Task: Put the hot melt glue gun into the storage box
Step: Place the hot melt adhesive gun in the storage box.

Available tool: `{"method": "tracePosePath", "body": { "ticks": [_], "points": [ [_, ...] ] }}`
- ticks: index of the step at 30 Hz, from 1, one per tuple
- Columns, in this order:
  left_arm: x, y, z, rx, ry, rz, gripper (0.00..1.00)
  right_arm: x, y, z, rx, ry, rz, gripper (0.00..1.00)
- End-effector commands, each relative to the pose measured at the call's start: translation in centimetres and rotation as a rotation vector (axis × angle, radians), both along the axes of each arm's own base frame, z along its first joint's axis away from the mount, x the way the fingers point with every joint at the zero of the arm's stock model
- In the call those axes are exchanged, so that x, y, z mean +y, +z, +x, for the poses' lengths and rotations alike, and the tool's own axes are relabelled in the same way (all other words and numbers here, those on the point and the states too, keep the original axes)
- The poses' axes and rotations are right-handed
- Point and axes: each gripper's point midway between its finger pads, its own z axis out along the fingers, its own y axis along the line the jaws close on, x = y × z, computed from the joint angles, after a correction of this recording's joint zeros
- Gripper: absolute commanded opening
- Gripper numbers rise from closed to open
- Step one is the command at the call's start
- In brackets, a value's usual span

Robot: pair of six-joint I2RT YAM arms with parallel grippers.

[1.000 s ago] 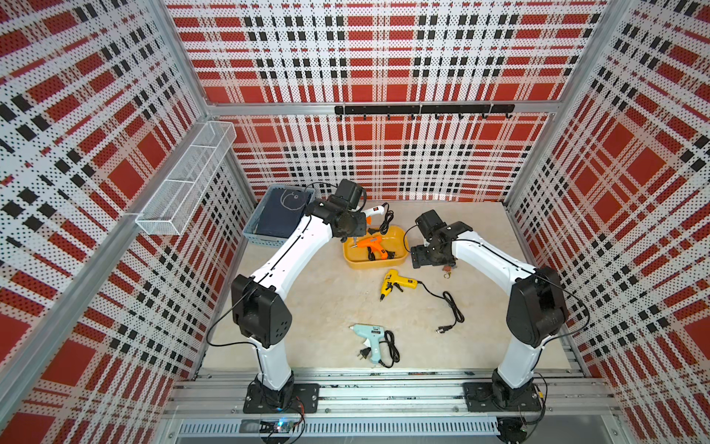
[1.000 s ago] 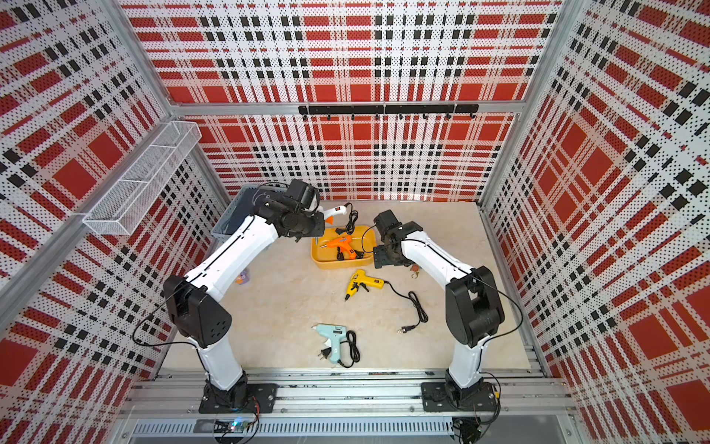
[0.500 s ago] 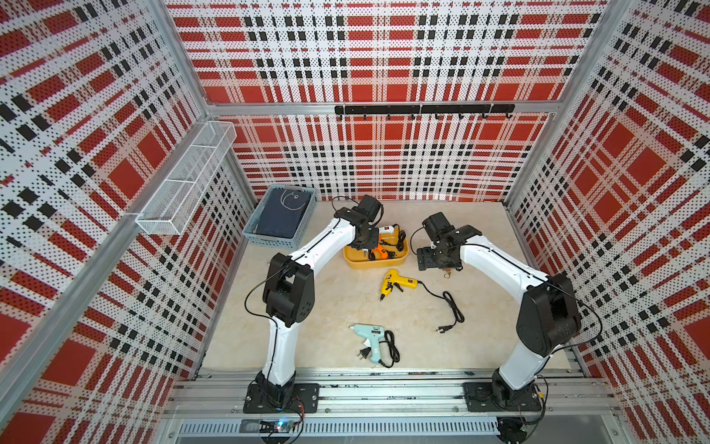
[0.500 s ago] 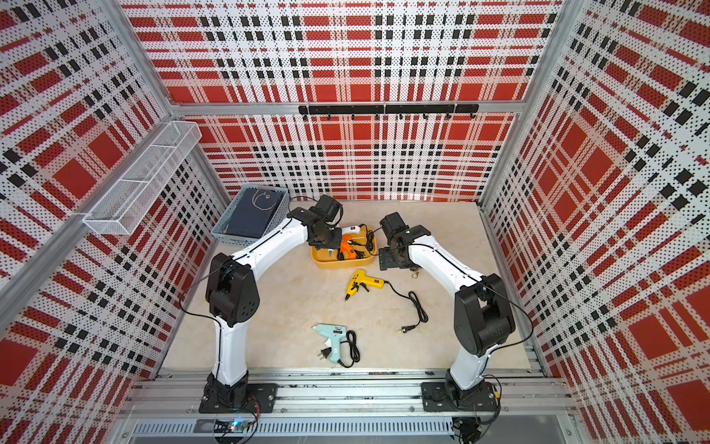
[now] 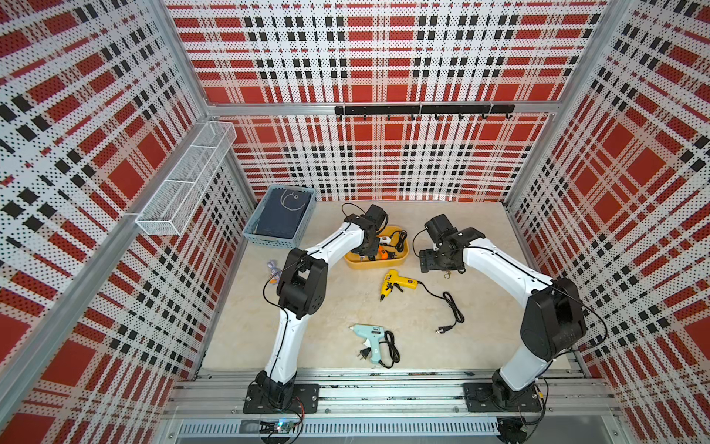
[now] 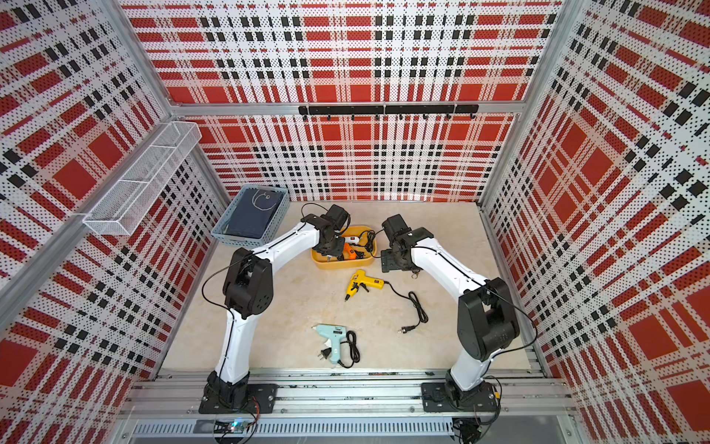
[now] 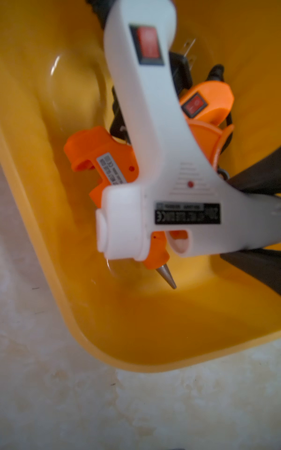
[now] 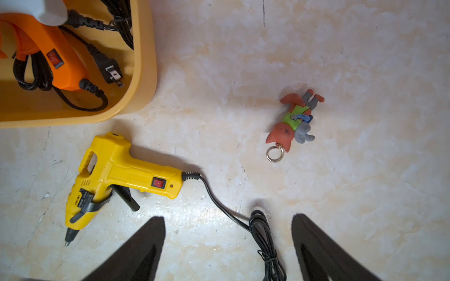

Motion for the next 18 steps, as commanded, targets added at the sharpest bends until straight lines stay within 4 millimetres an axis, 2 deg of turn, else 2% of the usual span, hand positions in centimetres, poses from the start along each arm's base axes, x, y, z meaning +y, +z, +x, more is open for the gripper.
{"method": "tracePosePath", "body": {
  "ticks": [1,2,5,6,12,15,18],
  "points": [
    [0.6,-1.7,-0.4,0.042,-0.019,0.043,0.07,-0.7,0.8,-0.5,-0.014,-0.020,-0.001,0.89],
    [0.7,-2.0,-0.6,0.046,-0.017,0.054,0.09,-0.7,0.8,-0.6,-0.013,-0.019,-0.003,0.89],
    [0.8,-2.4,-0.9,0.055,-0.015,0.075,0.37,-0.9,0.9,-0.7,-0.013,-0.021,-0.005,0.89],
    [0.8,-2.4,-1.0,0.054,-0.012,0.075,0.41,-0.9,0.9,-0.8,-0.014,-0.021,-0.004,0.89],
    [0.8,-0.2,-1.0,0.024,0.007,0.040,0.57,-1.0,1.0,-0.8,-0.015,-0.021,-0.003,0.89],
    [0.9,1.2,-0.9,0.002,0.016,0.020,0.59,-0.9,1.1,-0.8,-0.018,-0.021,-0.002,0.89],
    [0.9,3.5,-0.7,-0.039,0.029,-0.013,0.61,-1.0,1.2,-0.7,-0.021,-0.023,-0.002,0.90]
  ]
}}
